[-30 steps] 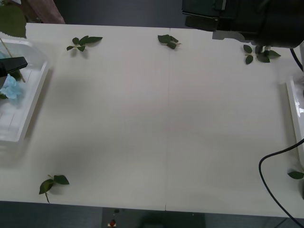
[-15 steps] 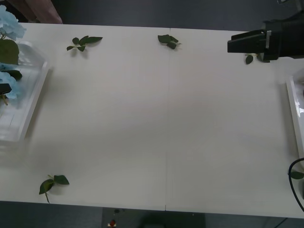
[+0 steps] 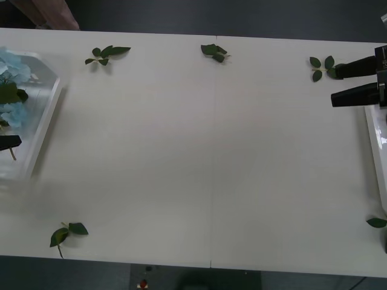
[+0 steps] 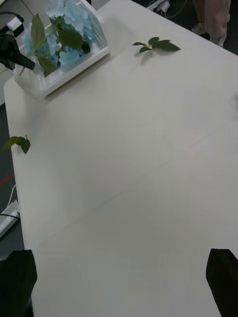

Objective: Put the red flowers into the right box and the blue flowers into the left box

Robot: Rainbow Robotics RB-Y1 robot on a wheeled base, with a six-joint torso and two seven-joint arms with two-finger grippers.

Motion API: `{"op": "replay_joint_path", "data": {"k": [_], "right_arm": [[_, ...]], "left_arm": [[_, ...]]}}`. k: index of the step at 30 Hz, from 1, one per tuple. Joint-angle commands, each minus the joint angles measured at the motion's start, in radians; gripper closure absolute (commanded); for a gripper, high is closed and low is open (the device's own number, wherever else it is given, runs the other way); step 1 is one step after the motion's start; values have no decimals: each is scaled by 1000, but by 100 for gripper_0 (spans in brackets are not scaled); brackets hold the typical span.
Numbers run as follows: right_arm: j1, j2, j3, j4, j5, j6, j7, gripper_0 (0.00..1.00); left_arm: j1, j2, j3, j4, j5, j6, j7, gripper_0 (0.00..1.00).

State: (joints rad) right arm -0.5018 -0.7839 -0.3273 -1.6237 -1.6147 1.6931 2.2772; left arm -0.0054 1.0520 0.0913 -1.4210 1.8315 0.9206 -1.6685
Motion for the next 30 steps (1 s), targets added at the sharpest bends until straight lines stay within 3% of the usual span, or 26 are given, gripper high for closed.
{"op": "replay_joint_path", "data": {"k": [1, 5, 15, 22, 30], "right_arm": [[-11, -38, -33, -31, 58, 42, 143, 0], [-1, -47, -59, -31, 90, 73, 212, 0], [46, -97, -82, -31, 96, 76, 355, 0], [65, -123, -108, -31, 96, 76, 428, 0], [83, -129, -142, -31, 85, 76, 428, 0]], "left_arm": [[5, 42, -10, -4, -1, -25, -73, 99], [5, 42, -22, 5, -1, -34, -80, 97], [5, 42, -27, 11, 5, -55, -103, 55], [5, 42, -25, 11, 22, -75, -122, 41], [4, 42, -25, 11, 41, -95, -132, 7]]}}
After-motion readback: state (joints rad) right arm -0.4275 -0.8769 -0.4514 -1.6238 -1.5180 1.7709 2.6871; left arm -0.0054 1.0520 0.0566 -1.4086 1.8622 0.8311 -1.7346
